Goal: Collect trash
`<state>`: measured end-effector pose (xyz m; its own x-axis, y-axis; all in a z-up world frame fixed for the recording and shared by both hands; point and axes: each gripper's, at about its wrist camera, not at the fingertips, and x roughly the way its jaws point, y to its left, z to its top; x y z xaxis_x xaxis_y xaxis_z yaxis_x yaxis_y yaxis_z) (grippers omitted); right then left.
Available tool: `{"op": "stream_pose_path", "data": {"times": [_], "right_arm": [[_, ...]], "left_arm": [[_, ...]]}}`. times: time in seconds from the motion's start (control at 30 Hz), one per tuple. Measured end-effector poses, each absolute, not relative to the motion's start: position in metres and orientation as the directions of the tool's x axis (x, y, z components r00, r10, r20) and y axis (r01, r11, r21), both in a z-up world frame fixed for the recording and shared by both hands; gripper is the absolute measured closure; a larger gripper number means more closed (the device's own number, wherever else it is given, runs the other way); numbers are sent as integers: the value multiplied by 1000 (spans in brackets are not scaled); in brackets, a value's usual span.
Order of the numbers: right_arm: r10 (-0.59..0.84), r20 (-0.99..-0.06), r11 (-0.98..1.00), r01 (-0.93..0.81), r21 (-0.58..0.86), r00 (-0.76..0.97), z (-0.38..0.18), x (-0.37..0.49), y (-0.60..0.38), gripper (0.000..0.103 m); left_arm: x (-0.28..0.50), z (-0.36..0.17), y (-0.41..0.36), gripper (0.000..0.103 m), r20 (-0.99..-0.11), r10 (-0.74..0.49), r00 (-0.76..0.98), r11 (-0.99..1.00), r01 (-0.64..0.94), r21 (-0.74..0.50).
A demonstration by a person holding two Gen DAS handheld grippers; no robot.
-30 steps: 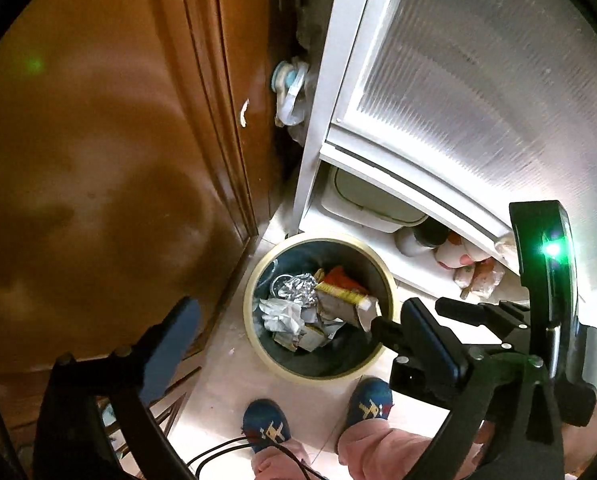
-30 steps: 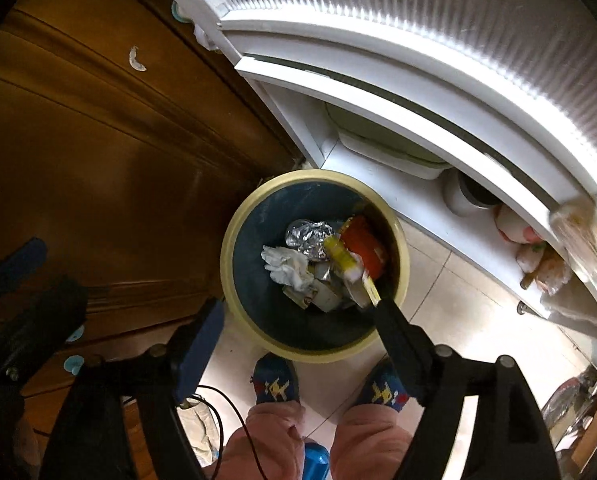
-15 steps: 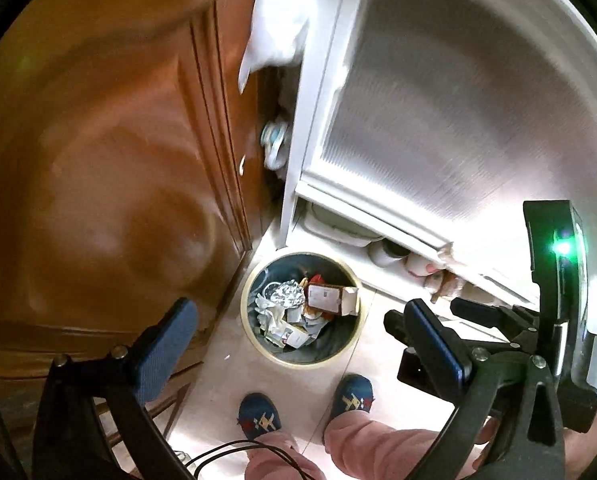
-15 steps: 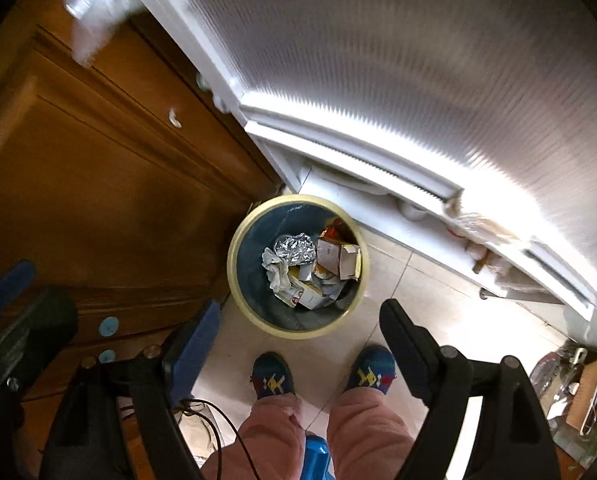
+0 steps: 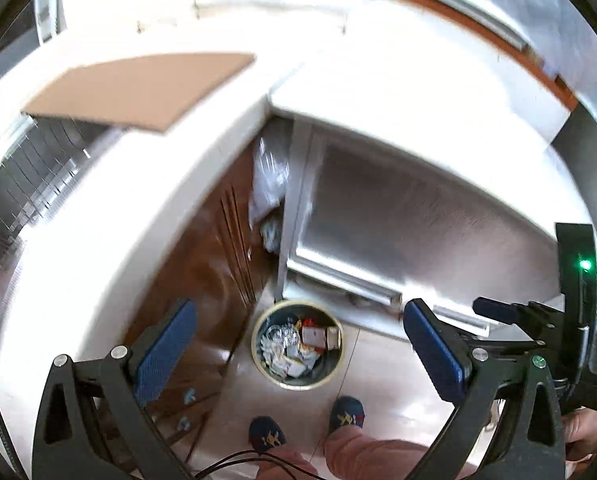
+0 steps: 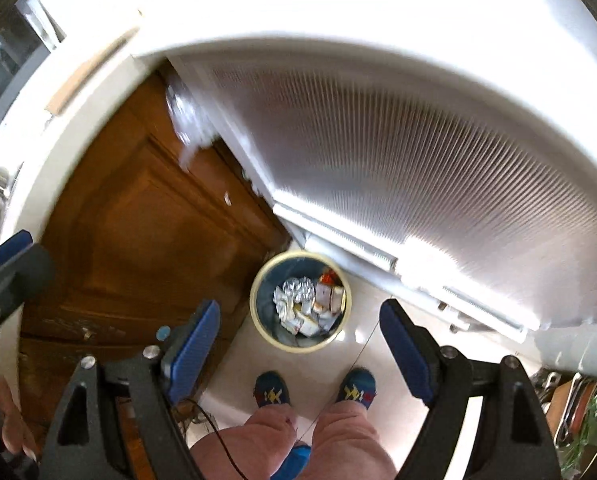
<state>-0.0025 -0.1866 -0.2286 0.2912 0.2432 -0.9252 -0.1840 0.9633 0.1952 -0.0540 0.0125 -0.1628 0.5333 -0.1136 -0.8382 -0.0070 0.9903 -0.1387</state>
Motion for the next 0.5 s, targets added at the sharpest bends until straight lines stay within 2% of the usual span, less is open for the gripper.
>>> {"op": "stream_pose_path", "data": {"times": [0.3,0.5], "right_arm": [[251,-877,954,-256,154,410,-128,-2,-182,20],[262,-838,955,-255,153,479,-78,0,-180,20]], "left_arm": [[-48,-82,20,1,-790,-155,594,983,12,-184],[-43,-37,17,1,-762,-153,629,985,37,-167]]}}
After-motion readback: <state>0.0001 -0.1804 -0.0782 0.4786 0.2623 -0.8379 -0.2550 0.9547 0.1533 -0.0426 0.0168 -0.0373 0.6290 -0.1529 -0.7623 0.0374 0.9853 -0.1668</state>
